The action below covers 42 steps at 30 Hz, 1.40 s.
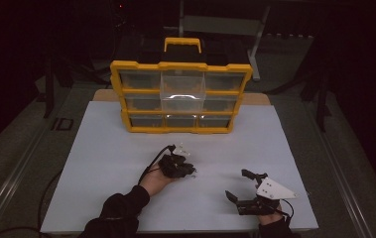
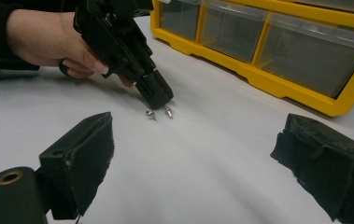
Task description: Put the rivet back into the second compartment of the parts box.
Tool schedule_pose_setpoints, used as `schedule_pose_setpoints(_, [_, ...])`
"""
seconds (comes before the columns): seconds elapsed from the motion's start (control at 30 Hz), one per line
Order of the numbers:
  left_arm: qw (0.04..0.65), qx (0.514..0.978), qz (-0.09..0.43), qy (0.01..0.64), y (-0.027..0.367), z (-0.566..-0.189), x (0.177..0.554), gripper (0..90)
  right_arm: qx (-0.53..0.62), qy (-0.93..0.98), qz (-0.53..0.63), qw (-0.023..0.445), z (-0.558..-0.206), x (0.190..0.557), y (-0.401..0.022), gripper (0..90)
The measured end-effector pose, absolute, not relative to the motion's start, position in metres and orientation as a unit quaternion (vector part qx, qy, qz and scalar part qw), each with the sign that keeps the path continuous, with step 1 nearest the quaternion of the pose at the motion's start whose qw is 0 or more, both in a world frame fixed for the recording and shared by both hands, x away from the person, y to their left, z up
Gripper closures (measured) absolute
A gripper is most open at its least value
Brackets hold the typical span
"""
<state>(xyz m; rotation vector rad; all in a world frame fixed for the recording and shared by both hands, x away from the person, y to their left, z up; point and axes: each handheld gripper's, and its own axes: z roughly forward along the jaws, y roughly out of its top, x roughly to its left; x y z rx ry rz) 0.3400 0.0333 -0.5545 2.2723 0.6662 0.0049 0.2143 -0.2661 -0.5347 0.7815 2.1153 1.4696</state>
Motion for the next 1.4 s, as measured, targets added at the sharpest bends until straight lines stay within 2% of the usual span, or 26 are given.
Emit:
schedule_pose_setpoints(0.7, [0.422,0.872,0.023,0.246,0.083,-0.488,0.328,78.9,0.284,0.766,0.531,0.227,-0.534,0.214,-0.265,10.1])
schedule_pose_setpoints(1.4, [0.478,0.855,0.065,0.192,0.119,-0.379,0.312,78.9,0.283,0.763,0.535,0.228,-0.534,0.214,-0.266,10.1])
